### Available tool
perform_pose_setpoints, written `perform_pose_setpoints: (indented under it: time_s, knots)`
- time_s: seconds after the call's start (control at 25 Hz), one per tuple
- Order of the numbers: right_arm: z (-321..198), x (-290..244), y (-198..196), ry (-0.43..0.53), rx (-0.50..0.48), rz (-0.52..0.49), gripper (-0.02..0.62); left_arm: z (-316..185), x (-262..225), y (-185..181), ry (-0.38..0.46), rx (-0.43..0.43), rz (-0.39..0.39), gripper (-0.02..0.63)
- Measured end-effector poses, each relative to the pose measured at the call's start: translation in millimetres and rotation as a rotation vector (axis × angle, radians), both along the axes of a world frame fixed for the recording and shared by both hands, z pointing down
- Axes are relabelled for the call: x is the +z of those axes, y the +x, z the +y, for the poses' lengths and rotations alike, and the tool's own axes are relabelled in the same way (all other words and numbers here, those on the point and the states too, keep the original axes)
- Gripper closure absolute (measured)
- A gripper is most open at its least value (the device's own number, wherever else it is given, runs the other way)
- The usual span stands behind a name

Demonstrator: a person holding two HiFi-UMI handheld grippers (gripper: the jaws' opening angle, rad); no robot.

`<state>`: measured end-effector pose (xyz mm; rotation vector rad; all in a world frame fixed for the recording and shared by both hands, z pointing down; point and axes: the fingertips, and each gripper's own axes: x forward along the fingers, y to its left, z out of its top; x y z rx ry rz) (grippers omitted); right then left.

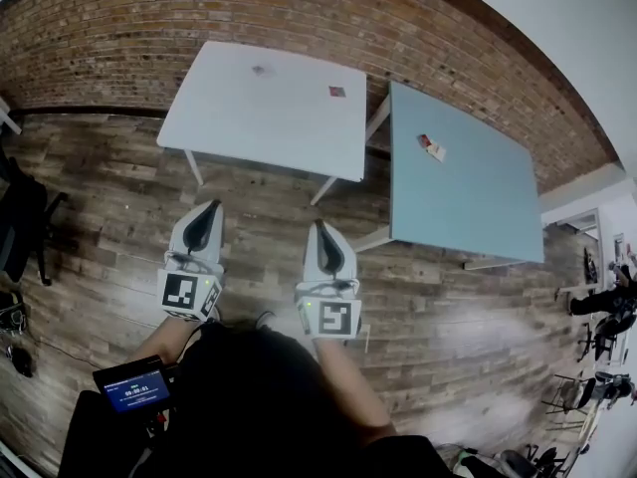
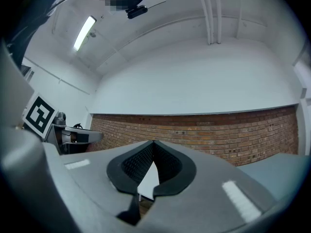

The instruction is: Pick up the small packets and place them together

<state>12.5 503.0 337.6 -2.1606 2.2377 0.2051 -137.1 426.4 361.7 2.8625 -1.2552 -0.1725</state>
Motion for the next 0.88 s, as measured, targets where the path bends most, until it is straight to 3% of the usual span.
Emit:
perform_pose_setpoints:
  time_s: [0.28, 0.48, 0.88]
  knots:
    - [-0.9, 4.5, 41.9, 0.0, 0.004, 0.008, 0.593, 4.7, 2.1, 43.1, 0.023, -0.008, -0.019, 0.606]
    - [-16.2, 23.1, 53.9, -0.062, 0.001, -0.016, 0.593, -0.9, -4.5, 44.5, 0.058, -0.055, -0.021, 0.606]
    - [-52.6, 41.4, 68.6, -0.084, -0.008, -0.066, 0.592, -25.8, 4.9, 42.9, 0.064, -0.077, -0.073, 0.606]
